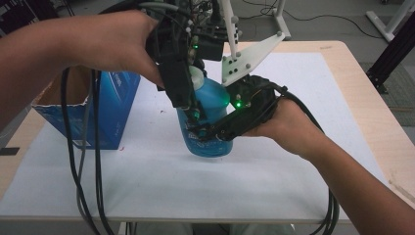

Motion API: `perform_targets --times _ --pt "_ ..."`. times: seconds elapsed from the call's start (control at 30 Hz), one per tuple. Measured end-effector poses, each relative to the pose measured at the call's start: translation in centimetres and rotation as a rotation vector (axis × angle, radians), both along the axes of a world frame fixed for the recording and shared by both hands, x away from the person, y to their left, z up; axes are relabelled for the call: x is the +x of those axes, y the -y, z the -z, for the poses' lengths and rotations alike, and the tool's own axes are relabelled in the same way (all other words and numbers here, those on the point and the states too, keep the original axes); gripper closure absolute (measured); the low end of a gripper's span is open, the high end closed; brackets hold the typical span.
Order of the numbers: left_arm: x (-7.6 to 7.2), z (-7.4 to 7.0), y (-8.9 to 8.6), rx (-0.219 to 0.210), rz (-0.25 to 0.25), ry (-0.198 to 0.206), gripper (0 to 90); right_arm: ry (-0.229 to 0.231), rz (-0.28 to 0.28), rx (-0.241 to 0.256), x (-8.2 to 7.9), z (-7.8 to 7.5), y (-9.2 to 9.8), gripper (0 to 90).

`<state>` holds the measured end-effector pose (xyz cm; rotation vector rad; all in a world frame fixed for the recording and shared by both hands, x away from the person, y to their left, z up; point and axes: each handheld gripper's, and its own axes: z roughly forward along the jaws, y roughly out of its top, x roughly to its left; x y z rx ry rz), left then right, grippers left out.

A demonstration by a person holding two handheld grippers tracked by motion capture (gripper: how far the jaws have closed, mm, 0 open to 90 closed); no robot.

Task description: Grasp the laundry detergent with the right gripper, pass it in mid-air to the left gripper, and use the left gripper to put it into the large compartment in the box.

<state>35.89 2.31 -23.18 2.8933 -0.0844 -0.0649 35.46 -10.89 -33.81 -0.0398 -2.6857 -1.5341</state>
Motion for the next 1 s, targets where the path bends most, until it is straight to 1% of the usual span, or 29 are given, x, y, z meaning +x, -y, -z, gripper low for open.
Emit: perform_targets --times 0.03,0.07,0.1,0.13,0.17,0.2,0.23,0.27,0.3,0.33,0.37,0.4,0.47,0.5,0.53,0.57,0.67,0.73,0.8,0.83,0.87,0.9,0.93,0.97,1.0 --pt "0.0 -0.1 0.1 0.005 -0.001 0.001 38.0 0.002 -0.001 0.003 0.0 0.0 0.0 43.5" --pt "-0.1 -0.3 0.2 0.016 -0.001 0.001 38.0 0.001 0.0 0.007 0.0 0.0 -0.1 40.5" --pt "-0.1 -0.3 0.2 0.016 -0.001 0.001 38.0 0.001 0.006 0.009 0.0 0.0 -0.1 32.1" --pt "-0.1 -0.4 0.3 0.022 0.0 0.002 38.0 0.001 0.006 0.009 0.0 0.0 -0.1 32.1" --pt "-0.1 -0.7 0.3 0.023 -0.003 0.002 38.0 0.005 0.041 0.01 -0.2 0.1 0.0 21.7" --pt "-0.1 -0.9 0.2 0.03 -0.001 0.003 38.0 -0.004 0.042 0.011 -0.2 0.1 0.2 21.7" --pt "-0.1 -0.9 0.2 0.03 -0.001 0.003 38.0 -0.004 0.042 0.011 -0.2 0.1 0.2 21.7" --pt "-0.1 -1.2 0.1 0.035 -0.005 0.005 38.0 -0.009 0.048 0.011 -0.2 0.1 0.5 12.5" --pt "0.0 -1.4 -0.1 0.037 -0.01 0.002 38.0 0.005 0.06 -0.005 -0.2 0.0 0.7 10.5" --pt "0.0 -1.4 -0.1 0.037 -0.01 0.002 38.0 0.005 0.06 -0.005 -0.2 0.0 0.7 10.5" --pt "0.1 -1.7 -0.4 0.037 -0.025 0.001 38.0 0.011 0.092 -0.011 -0.3 -0.3 1.2 10.5" --pt "0.1 -1.7 -0.4 0.037 -0.025 0.001 38.0 0.011 0.092 -0.011 -0.3 -0.3 1.2 10.5" --pt "0.3 -2.0 -0.7 0.045 -0.038 0.004 38.0 0.015 0.13 -0.019 -0.4 -0.8 2.1 10.5" --pt "0.5 -2.2 -0.9 0.046 -0.049 0.002 38.0 0.002 0.149 -0.032 -0.3 -0.9 2.5 10.5" --pt "0.8 -2.6 -1.3 0.053 -0.088 0.002 38.0 -0.011 0.155 -0.042 -0.2 -1.0 2.8 10.5" --pt "0.8 -2.6 -1.3 0.053 -0.088 0.002 38.0 -0.011 0.155 -0.042 -0.2 -1.0 2.8 10.5" --pt "1.2 -3.4 -1.9 0.061 -0.126 0.009 38.0 -0.057 0.169 -0.086 0.2 -1.2 4.1 10.5" --pt "1.5 -4.0 -2.4 0.065 -0.15 0.014 38.0 -0.064 0.191 -0.114 0.5 -1.6 5.1 10.5" --pt "1.8 -4.5 -2.9 0.068 -0.173 0.019 37.9 -0.078 0.181 -0.156 0.7 -2.1 6.0 10.5" --pt "1.9 -4.8 -3.3 0.07 -0.186 0.022 38.0 -0.073 0.182 -0.173 0.8 -2.4 6.4 10.4" --pt "1.9 -4.8 -3.3 0.07 -0.186 0.022 38.0 -0.073 0.182 -0.173 0.8 -2.4 6.4 10.4" --pt "2.3 -5.3 -3.9 0.076 -0.21 0.029 38.0 -0.063 0.205 -0.188 0.8 -2.8 6.7 10.0" --pt "2.4 -5.4 -4.2 0.076 -0.22 0.031 37.9 -0.052 0.244 -0.249 1.1 -3.5 7.4 0.8" --pt "2.6 -5.8 -4.6 0.073 -0.233 0.037 37.9 -0.042 0.25 -0.279 1.1 -3.8 7.7 0.8" --pt "2.7 -6.1 -4.9 0.072 -0.243 0.039 37.9 -0.016 0.25 -0.317 1.1 -4.2 8.1 0.8"
